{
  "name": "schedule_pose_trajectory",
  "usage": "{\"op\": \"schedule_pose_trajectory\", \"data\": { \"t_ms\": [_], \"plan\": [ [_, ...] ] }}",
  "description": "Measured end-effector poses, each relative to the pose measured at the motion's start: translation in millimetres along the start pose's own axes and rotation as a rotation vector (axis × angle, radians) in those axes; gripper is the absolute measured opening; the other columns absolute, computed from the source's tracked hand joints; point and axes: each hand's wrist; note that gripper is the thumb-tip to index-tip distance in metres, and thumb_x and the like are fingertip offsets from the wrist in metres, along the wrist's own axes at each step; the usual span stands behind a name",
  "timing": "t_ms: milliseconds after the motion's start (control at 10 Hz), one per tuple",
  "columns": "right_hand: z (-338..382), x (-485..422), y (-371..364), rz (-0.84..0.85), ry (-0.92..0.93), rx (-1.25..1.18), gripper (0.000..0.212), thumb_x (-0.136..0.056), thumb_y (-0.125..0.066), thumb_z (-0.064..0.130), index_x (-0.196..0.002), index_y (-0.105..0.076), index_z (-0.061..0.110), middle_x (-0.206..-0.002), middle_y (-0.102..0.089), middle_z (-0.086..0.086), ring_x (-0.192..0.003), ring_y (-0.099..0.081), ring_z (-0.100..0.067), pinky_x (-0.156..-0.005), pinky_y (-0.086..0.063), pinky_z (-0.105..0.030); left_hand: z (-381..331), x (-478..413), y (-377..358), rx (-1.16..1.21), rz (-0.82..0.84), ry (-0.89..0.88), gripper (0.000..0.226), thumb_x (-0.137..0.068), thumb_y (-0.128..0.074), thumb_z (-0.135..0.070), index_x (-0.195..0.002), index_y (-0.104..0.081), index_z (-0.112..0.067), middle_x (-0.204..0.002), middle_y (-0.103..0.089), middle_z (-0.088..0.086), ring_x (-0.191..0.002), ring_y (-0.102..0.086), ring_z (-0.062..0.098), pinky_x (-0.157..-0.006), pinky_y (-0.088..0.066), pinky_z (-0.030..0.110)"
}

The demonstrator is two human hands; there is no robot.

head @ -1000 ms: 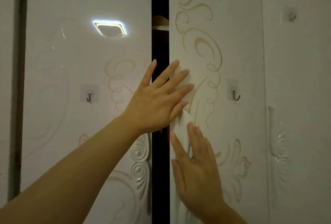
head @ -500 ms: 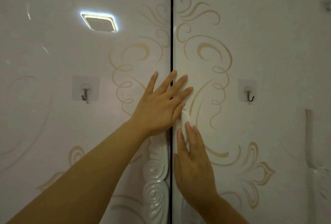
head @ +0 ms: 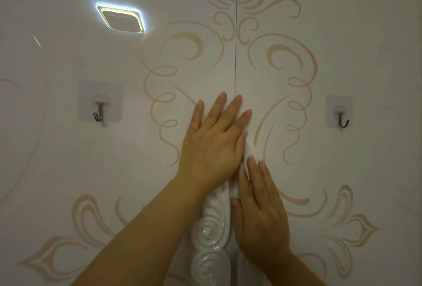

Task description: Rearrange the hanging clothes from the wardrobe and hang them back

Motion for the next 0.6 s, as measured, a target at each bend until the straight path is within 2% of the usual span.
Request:
{"op": "schedule_pose_trajectory", "data": {
  "t_ms": [100, 200, 300, 400, 500, 600],
  "plan": [
    [3, -1, 4, 0.003, 0.012, -0.022, 0.043, -0.102, -0.027, 0.025, -0.136, -0.033, 0.0, -0.143, -0.036, -0.019, -0.136, -0.029, -0.033, -0.113, -0.026, -0.04, -6, 11, -1, 0.05, -0.011, 0.089, 0.048, -0.093, -0.027, -0.033, -0.135, -0.047, -0.021, -0.146, -0.039, 0.002, -0.139, -0.026, 0.022, -0.114, -0.011, 0.044],
    [5, -4, 11, 0.054, -0.016, -0.002, 0.045, -0.102, -0.022, 0.027, -0.138, -0.031, 0.001, -0.143, -0.034, -0.017, -0.135, -0.028, -0.034, -0.113, -0.023, -0.041, -16, 30, -1, 0.118, -0.007, 0.179, 0.049, -0.094, -0.029, -0.031, -0.142, -0.034, -0.021, -0.15, -0.03, 0.003, -0.141, -0.016, 0.019, -0.115, -0.005, 0.038],
    [8, -4, 26, 0.221, 0.021, 0.033, 0.047, -0.1, -0.019, 0.021, -0.138, -0.032, -0.005, -0.143, -0.033, -0.023, -0.137, -0.022, -0.038, -0.112, -0.019, -0.046, -28, 61, 4, 0.153, 0.117, 0.269, 0.053, -0.095, -0.022, -0.038, -0.144, -0.004, -0.032, -0.153, -0.001, -0.004, -0.142, 0.006, 0.012, -0.115, 0.008, 0.03],
    [9, 5, 48, 0.454, -0.045, 0.055, 0.051, -0.094, -0.032, 0.022, -0.139, -0.032, -0.004, -0.146, -0.033, -0.022, -0.136, -0.027, -0.041, -0.111, -0.023, -0.045, -43, 92, 15, 0.181, 0.278, 0.378, 0.061, -0.098, -0.027, -0.034, -0.138, 0.019, -0.038, -0.146, 0.026, -0.011, -0.14, 0.022, 0.009, -0.114, 0.009, 0.029],
    [7, 42, 86, 0.841, -0.131, -0.068, 0.075, -0.091, -0.047, 0.022, -0.148, -0.001, 0.007, -0.158, 0.001, -0.012, -0.144, -0.009, -0.035, -0.114, -0.021, -0.039, -72, 128, 43, 0.042, 0.588, 0.489, 0.072, -0.096, -0.034, -0.019, -0.144, 0.018, -0.03, -0.147, 0.034, -0.004, -0.144, 0.013, 0.021, -0.116, -0.001, 0.037],
    [0, 88, 138, 1.202, -0.156, -0.138, 0.069, -0.096, -0.038, 0.026, -0.15, 0.003, 0.021, -0.158, 0.006, 0.003, -0.145, -0.007, -0.021, -0.115, -0.017, -0.036, -116, 161, 75, 0.002, 0.928, 0.51, 0.069, -0.094, -0.042, -0.019, -0.149, 0.0, -0.022, -0.157, 0.013, 0.001, -0.144, 0.004, 0.028, -0.115, -0.005, 0.046]
  ]
}}
Point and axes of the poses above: each hand's wrist, its own x-axis away from the middle knuckle, its own y-axis out of the back of the hand, z = x × y
